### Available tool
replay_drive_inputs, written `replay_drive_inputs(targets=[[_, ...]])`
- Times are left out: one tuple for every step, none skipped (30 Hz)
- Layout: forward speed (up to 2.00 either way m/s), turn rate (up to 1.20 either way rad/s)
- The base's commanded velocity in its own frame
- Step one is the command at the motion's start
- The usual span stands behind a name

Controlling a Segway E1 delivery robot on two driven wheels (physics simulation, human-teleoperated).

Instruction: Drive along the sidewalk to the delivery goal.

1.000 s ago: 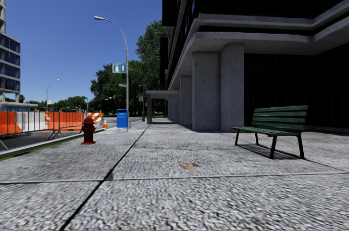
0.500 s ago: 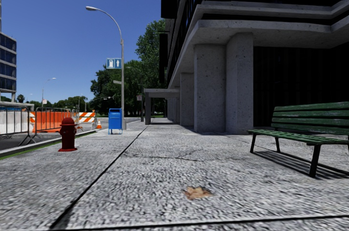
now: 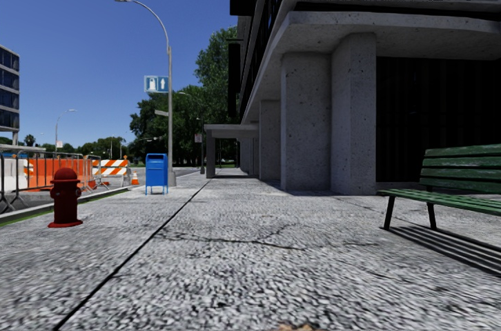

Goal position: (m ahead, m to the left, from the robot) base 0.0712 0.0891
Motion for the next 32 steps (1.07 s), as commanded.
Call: replay_drive_inputs(targets=[[0.98, 0.0], [0.2, 0.0], [0.0, 0.0], [0.0, 0.0], [0.0, 0.0], [0.0, 0.0], [0.0, 0.0], [0.0, 0.0], [0.0, 0.0], [0.0, 0.0], [0.0, 0.0], [0.0, 0.0], [0.0, 0.0], [0.0, 0.0], [0.0, 0.0], [0.0, 0.0], [0.0, 0.0], [0.0, 0.0], [0.0, 0.0], [0.0, 0.0], [0.0, 0.0], [0.0, 0.0], [0.0, 0.0], [0.0, 0.0], [0.0, 0.0], [0.0, 0.0], [0.0, 0.0], [0.0, 0.0], [0.0, 0.0], [0.0, 0.0], [0.0, 0.0], [0.0, 0.0]])
